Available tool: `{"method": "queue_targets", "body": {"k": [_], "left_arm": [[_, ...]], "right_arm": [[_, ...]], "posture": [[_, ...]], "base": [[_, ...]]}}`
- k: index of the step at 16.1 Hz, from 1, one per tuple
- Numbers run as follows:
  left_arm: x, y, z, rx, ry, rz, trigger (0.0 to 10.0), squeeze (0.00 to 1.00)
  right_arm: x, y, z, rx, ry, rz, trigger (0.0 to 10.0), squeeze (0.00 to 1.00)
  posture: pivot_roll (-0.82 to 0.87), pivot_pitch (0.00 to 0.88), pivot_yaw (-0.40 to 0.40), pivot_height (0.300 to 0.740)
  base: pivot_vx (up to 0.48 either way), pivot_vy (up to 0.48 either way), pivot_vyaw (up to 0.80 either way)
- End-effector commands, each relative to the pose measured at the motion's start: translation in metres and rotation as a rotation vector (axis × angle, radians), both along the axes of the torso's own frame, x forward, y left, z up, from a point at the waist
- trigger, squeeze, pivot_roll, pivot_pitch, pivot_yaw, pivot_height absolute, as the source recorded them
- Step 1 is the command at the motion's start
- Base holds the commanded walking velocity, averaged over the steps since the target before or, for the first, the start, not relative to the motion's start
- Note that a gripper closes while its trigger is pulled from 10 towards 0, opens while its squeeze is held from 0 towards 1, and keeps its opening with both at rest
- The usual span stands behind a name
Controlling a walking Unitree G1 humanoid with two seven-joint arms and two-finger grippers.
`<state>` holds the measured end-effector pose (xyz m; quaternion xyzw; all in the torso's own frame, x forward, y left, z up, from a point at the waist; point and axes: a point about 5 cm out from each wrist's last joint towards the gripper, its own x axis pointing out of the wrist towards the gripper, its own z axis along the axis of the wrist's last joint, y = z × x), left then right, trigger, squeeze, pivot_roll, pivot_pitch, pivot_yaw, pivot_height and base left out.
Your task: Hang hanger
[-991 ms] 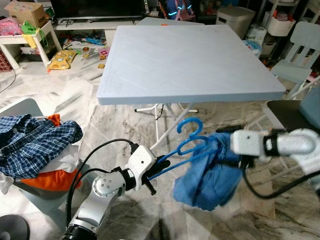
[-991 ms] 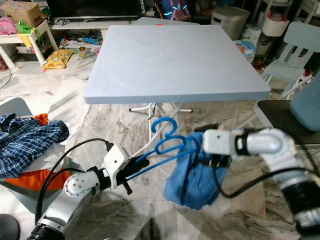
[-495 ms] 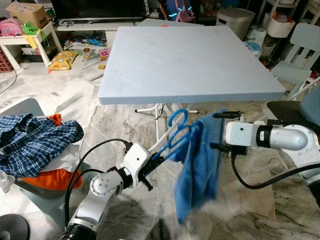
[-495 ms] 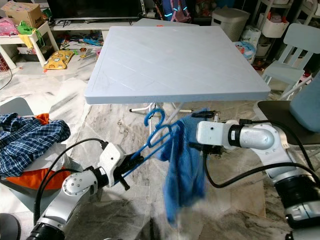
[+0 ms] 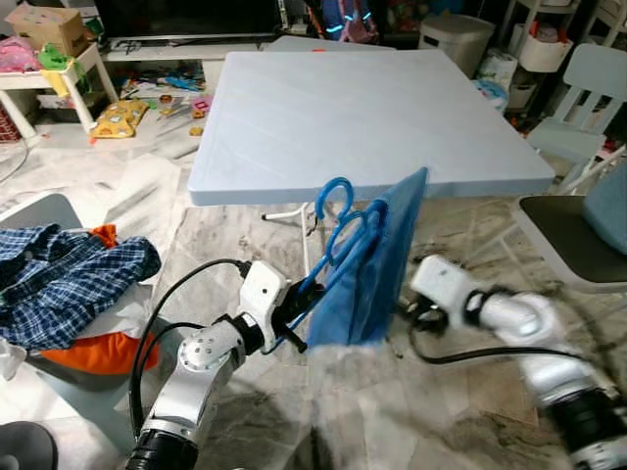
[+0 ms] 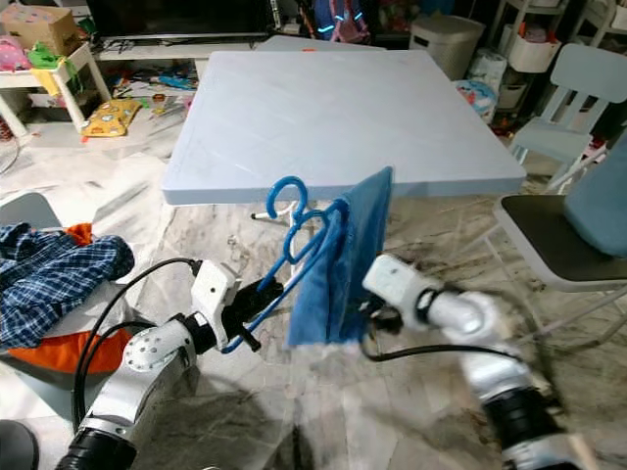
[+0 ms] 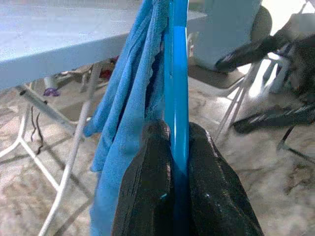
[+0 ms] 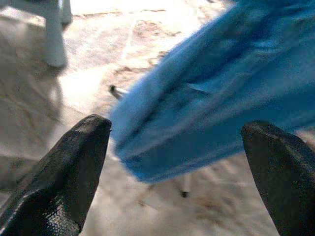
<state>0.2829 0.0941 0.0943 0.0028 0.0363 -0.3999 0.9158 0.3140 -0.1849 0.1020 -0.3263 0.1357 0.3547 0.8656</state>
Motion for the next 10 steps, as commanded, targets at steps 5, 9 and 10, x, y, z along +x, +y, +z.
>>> {"method": "queue_targets", "body": {"k": [5, 9, 10], "left_arm": [[-0.007, -0.012, 0.022, -0.086, -0.019, -0.119, 0.0, 0.00], [-0.013, -0.014, 0.024, -0.088, 0.007, -0.163, 0.0, 0.00], [-0.015, -0.015, 0.025, -0.096, 0.011, -0.177, 0.0, 0.00]], "right_arm": [[0.024, -0.001, 0.008, 0.180, -0.042, -0.336, 10.0, 0.00], [0.034, -0.006, 0.013, 0.219, -0.105, -0.493, 10.0, 0.00], [0.035, -0.008, 0.012, 0.223, -0.108, -0.512, 0.9, 0.00]], "posture": [[-0.13, 0.038, -0.009, 0.740], [-0.12, 0.038, -0.007, 0.740], [-0.12, 0.038, -0.007, 0.740]], "base": [[0.000, 0.000, 0.00], [0.000, 0.000, 0.00], [0.000, 0.000, 0.00]]}}
